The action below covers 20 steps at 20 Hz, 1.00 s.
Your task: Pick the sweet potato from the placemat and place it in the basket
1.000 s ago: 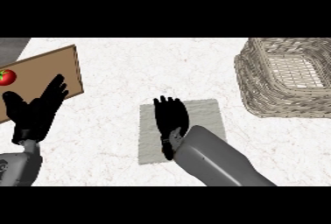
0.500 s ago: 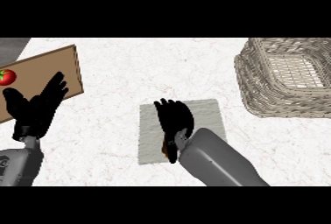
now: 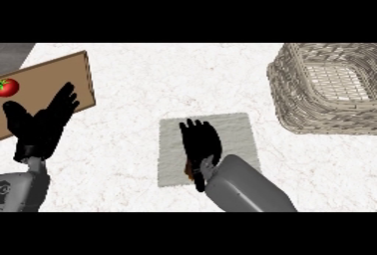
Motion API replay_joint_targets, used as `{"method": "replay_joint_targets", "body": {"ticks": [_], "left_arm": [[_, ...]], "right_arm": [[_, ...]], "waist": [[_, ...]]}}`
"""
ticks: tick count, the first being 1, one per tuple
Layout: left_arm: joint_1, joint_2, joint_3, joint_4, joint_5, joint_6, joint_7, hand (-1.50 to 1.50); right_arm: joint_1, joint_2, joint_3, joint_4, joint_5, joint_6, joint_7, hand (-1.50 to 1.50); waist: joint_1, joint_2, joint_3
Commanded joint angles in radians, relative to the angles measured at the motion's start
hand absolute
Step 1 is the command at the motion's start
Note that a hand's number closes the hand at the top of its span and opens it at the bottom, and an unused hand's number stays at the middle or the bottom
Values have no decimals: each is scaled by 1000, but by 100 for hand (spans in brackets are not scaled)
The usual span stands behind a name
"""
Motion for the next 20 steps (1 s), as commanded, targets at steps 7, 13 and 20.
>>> {"method": "replay_joint_targets", "body": {"ticks": [7,13,20], "left_arm": [[-47,-13,32,97,-32,-11,-48,0],[15,-80,-21,-12,-66,21,-20,0],[36,-36,36,64,-54,-47,-98,0]], "right_arm": [[-22,-18,54,112,85,73,-112,150],[31,12,125,210,101,-68,-135,150],[-9,7,66,176,106,40,-161,150]], "waist": [[-3,3,0],[10,2,0],[0,1,0]]}}
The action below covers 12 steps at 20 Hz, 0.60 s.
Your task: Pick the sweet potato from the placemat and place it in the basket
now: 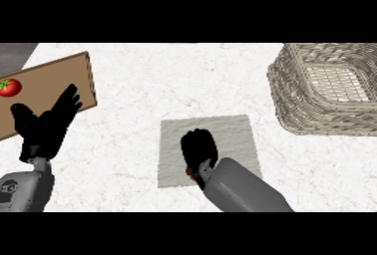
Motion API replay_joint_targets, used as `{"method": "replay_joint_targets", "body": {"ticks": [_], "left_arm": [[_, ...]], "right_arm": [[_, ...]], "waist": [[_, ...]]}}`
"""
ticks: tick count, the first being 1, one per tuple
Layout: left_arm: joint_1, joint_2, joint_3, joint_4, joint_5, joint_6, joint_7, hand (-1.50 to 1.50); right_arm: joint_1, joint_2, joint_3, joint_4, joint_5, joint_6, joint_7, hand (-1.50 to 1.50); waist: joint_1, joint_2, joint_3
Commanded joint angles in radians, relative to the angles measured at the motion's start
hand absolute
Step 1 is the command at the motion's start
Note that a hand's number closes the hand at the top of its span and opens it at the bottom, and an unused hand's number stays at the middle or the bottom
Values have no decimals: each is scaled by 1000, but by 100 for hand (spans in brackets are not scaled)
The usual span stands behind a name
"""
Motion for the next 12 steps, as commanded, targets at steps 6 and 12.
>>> {"method": "replay_joint_targets", "body": {"ticks": [6,12], "left_arm": [[37,3,34,-3,7,19,9,0],[67,24,48,-43,26,-7,11,0]], "right_arm": [[415,-157,117,-466,12,-298,-223,150],[710,-298,132,-776,-80,-467,-355,150]], "waist": [[-82,-8,4],[-61,-4,3]]}}
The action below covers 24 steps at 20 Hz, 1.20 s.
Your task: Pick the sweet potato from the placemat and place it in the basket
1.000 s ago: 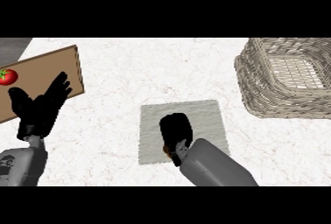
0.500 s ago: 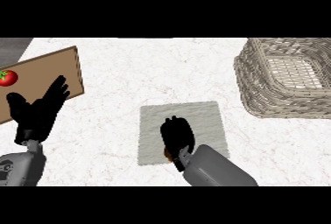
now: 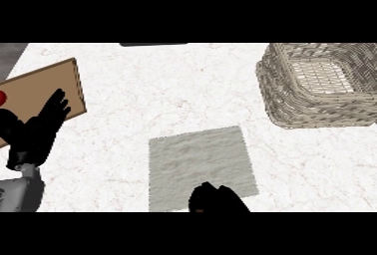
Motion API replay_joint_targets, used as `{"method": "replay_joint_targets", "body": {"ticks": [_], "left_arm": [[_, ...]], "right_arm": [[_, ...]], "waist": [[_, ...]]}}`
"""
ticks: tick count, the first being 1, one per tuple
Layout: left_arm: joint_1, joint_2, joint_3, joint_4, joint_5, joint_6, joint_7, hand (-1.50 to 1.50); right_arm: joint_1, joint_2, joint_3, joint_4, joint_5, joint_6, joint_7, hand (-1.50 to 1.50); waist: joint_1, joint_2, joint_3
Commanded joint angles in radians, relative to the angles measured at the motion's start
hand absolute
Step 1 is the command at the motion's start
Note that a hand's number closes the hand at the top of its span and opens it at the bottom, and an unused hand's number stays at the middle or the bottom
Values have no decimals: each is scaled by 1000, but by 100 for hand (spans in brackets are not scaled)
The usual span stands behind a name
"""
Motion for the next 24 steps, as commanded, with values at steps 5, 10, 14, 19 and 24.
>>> {"method": "replay_joint_targets", "body": {"ticks": [5,10,14,19,24], "left_arm": [[-19,31,29,19,27,-30,12,0],[17,-9,-12,-40,-13,7,16,0],[-50,-11,-17,19,-21,1,14,0],[-16,-29,-31,-5,-21,-9,-7,0],[-54,-19,-15,16,-19,-1,21,0]], "right_arm": [[279,-124,12,-482,-98,-221,-200,150],[429,-255,-31,-764,-23,-298,-153,150],[394,-248,-134,-897,11,-220,10,150],[334,-262,-257,-962,-33,-174,101,150],[211,-217,-383,-935,-92,-137,180,150]], "waist": [[-2,6,-1],[12,5,-1],[30,14,-3],[40,14,-4],[43,15,-3]]}}
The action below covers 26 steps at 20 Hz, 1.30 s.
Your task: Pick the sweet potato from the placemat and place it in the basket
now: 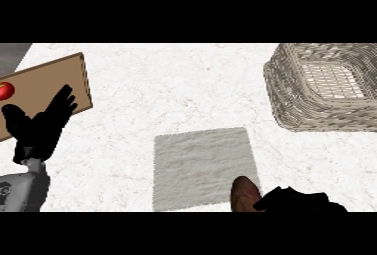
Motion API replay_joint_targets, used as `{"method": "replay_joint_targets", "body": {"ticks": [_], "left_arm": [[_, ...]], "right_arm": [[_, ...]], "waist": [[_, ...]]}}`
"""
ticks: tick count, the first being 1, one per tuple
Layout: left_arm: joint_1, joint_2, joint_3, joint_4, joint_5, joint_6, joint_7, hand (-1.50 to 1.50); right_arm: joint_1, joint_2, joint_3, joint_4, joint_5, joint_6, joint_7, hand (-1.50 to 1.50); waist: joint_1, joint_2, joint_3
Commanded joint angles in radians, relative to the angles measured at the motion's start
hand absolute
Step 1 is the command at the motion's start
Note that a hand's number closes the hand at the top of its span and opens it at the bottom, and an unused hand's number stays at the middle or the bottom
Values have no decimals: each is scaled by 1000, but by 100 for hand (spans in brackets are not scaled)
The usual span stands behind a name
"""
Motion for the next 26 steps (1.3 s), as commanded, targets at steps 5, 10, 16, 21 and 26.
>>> {"method": "replay_joint_targets", "body": {"ticks": [5,10,16,21,26], "left_arm": [[4,13,1,26,-4,-32,-34,0],[-71,-8,-4,78,-24,-3,-27,0],[36,-45,-22,-37,-28,10,-11,0],[-31,-11,13,23,-25,-10,-9,0],[-67,3,32,52,-7,-30,20,0]], "right_arm": [[-313,90,-256,-142,-160,190,301,150],[-593,63,-515,99,-248,305,340,150],[-583,-15,-725,234,-323,326,221,150],[-594,-24,-778,414,-321,321,58,150],[-597,-37,-810,631,-289,285,-150,150]], "waist": [[22,3,-1],[20,5,0],[16,1,2],[14,2,2],[17,4,2]]}}
